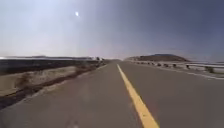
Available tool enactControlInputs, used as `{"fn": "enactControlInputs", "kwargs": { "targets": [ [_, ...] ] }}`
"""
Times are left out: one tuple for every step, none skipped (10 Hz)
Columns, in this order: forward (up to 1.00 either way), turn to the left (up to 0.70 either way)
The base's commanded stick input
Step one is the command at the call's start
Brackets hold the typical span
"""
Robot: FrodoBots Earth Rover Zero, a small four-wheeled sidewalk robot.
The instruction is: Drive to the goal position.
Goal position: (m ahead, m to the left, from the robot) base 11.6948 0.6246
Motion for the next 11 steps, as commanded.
{"fn": "enactControlInputs", "kwargs": {
  "targets": [
    [0.50, 0.00],
    [0.50, 0.00],
    [0.50, 0.00],
    [0.50, 0.00],
    [0.50, 0.00],
    [0.50, 0.00],
    [0.50, 0.00],
    [0.50, 0.00],
    [0.50, 0.05],
    [0.50, 0.27],
    [0.50, 0.50]
  ]
}}
